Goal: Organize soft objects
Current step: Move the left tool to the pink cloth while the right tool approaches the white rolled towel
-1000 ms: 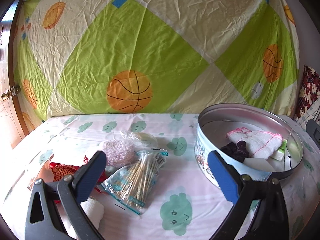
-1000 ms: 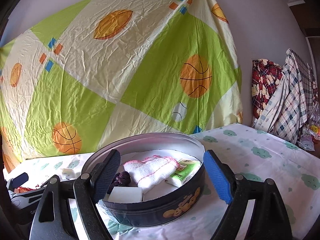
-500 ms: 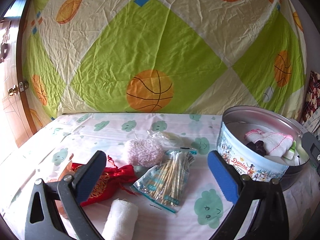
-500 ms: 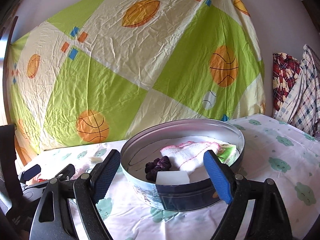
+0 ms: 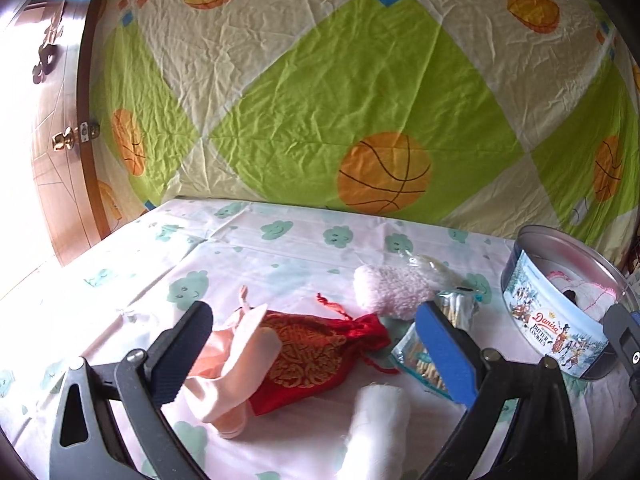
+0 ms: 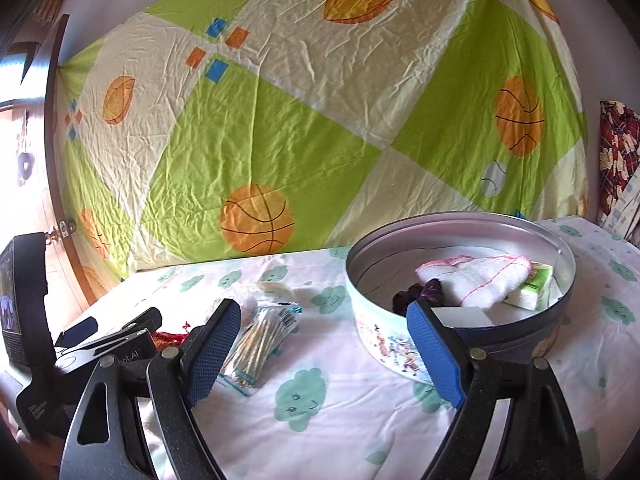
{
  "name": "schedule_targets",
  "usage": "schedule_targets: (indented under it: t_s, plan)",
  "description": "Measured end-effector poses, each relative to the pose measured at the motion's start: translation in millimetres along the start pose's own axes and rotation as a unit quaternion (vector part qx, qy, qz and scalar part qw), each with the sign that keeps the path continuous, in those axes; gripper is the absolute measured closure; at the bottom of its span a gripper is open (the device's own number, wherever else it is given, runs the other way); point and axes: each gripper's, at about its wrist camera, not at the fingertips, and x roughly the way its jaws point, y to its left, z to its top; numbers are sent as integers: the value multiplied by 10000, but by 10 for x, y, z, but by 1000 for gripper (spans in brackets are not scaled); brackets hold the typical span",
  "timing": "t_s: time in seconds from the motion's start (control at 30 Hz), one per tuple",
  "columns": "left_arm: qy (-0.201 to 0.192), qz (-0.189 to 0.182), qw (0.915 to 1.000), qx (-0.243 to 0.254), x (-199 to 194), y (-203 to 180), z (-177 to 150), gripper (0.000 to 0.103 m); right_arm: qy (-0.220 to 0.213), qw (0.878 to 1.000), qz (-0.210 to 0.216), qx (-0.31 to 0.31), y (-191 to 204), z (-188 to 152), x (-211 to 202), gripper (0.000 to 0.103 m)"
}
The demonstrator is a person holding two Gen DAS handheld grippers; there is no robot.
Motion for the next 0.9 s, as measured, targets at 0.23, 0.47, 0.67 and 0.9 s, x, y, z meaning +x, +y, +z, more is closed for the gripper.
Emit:
schedule_targets:
  t_s: [0.23,0.47,0.67,0.9]
  plan:
    - [295,158,9993,-192,1,517,-46,0,338,9984,423,-181,380,-78,103,16]
    - [617,212,9978,-130,7,891,-115,0,949,9919,620,-572,738,-170,293,16]
    - [785,55,9967,189,32,957,-140,0,1569,9802,928,-777,973,-273,463,16]
    - [933,-346,9938,487,75,870,-136,0,2018,9695,862,-1088,1118,-358,609,16]
